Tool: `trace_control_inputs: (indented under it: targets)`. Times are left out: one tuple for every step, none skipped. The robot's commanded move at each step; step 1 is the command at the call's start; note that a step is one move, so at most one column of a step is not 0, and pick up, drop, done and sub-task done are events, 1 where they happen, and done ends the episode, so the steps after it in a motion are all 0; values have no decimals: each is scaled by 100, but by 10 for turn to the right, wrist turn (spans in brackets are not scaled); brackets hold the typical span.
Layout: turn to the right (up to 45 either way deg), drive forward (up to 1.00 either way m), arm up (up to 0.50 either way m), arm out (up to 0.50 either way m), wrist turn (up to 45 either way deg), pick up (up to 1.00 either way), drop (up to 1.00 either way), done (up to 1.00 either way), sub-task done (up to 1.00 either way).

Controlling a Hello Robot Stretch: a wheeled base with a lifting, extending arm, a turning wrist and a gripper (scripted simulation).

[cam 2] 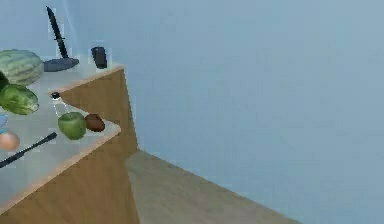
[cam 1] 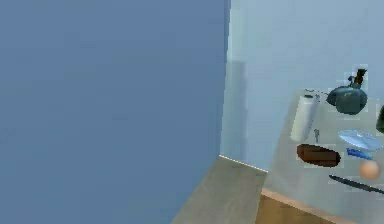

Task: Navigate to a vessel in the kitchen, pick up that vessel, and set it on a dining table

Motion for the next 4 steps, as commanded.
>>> trace_control_inputs:
  targets:
    - [0, 55, 0, 0, 0, 0, 0, 0, 0]
    - [210, 0, 0, 0, 0, 0, 0, 0, 0]
    - [0, 60, 0, 0, 0, 0, 0, 0, 0]
    - [0, 0, 50, 0, 0, 0, 0, 0, 0]
